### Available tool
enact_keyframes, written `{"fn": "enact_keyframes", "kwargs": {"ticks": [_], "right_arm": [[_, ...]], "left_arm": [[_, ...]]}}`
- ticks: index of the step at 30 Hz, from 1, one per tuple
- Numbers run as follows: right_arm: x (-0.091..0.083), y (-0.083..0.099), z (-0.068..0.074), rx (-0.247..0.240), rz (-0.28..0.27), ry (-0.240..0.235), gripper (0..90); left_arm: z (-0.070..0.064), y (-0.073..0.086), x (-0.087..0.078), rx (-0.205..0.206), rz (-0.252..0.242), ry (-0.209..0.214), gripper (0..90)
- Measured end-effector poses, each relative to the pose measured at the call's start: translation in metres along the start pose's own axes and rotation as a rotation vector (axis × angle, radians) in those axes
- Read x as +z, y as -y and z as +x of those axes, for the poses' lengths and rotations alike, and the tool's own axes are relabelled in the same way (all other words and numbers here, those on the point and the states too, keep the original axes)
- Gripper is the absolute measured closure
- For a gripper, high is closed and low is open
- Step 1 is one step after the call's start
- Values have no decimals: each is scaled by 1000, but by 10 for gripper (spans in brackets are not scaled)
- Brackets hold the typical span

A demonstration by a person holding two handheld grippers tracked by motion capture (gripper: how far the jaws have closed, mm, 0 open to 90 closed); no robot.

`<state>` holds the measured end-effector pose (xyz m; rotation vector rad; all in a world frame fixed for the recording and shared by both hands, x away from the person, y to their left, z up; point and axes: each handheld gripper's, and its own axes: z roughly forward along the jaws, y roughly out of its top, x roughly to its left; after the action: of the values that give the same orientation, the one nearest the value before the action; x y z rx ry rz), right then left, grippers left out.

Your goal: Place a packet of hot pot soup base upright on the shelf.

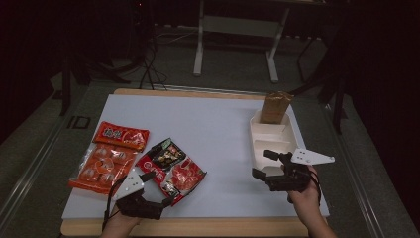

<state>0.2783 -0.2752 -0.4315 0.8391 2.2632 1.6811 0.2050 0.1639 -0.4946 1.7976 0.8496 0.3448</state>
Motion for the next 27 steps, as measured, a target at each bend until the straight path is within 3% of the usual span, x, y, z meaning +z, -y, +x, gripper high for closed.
{"fn": "enact_keyframes", "kwargs": {"ticks": [1, 3, 4, 8, 12, 20, 25, 27], "right_arm": [[-2, 1, 2, -4, -7, 2, 138], [-4, 1, 3, -8, -9, 2, 138], [-5, 2, 4, -14, -11, 1, 138], [-5, 4, 6, -24, -13, -5, 139], [-5, 8, 9, -43, -15, -5, 140], [-7, 11, 14, -65, -5, 20, 139], [-11, 9, 14, -66, -40, 42, 135], [-13, 9, 13, -81, -50, 43, 135]], "left_arm": [[-4, -4, 4, 27, 18, 5, 2], [-6, -6, 6, 43, 27, 16, 7], [-7, -8, 7, 54, 26, 20, 61], [-7, -15, 14, 46, 29, 32, 146], [-7, -19, 18, 51, 42, 28, 165], [-5, -34, 37, 5, 92, 55, 247], [-2, -43, 47, 21, 120, 43, 327], [-2, -47, 53, 31, 131, 45, 418]]}}
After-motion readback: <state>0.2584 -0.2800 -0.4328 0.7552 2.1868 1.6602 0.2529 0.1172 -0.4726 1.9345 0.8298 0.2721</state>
